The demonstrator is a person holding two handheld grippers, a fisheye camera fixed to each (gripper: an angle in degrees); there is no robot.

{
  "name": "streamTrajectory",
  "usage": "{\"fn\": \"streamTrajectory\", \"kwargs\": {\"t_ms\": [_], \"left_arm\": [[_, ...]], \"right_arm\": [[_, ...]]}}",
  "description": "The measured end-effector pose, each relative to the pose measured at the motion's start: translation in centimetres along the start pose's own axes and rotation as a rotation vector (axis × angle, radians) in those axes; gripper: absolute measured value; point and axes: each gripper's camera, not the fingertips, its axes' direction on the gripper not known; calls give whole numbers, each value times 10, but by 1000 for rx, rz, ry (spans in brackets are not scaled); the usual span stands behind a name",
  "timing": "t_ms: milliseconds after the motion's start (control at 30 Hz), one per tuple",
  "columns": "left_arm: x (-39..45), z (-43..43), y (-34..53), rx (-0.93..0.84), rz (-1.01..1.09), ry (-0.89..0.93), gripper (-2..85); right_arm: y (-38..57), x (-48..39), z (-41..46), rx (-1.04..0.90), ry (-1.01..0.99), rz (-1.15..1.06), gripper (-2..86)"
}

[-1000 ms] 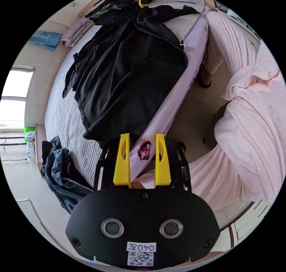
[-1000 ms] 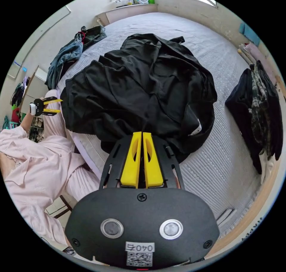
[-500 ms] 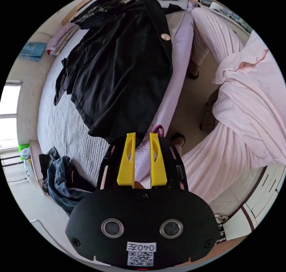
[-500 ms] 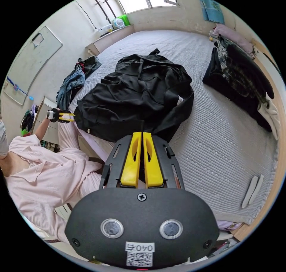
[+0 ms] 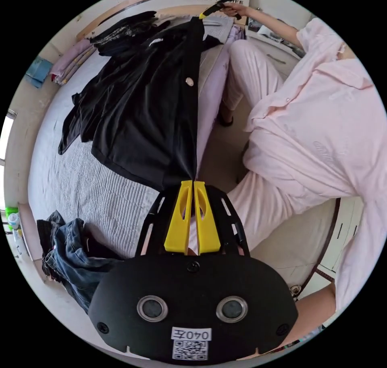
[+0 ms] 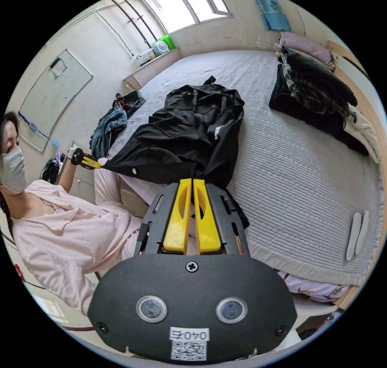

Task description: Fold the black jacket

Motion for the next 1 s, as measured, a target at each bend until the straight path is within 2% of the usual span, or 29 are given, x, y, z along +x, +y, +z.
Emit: {"fn": "streamTrajectory", "kwargs": {"t_ms": [133, 267, 367, 467, 567, 633, 733, 867, 1000], "left_arm": [[-26, -45, 3, 24, -44, -150, -8], [-105, -49, -26, -6, -154, -298, -8], [-166, -27, -54, -58, -230, -310, -8], [-220, 18, -80, -147, -332, -250, -5], [-246, 58, -95, -233, -479, -352, 9], [-239, 56, -93, -204, -534, -426, 39], [-192, 22, -71, -46, -550, -453, 66], [-107, 11, -51, -23, -389, -582, 75], [-52, 50, -71, -84, -168, -524, 48]], "right_arm": [[-3, 24, -20, 19, -23, 48, -10], [-44, 53, -17, 45, -3, 65, -9], [-80, 80, 3, 5, 59, 98, -8], [-111, 113, 34, -49, 92, 167, -2], [-125, 147, 66, -93, 57, 294, 42], [-121, 156, 69, -115, 42, 321, 96], [-91, 153, 43, -28, 41, 301, 118], [-37, 156, 9, 88, -3, 339, 134], [-9, 169, 10, 116, -104, 390, 147]]}}
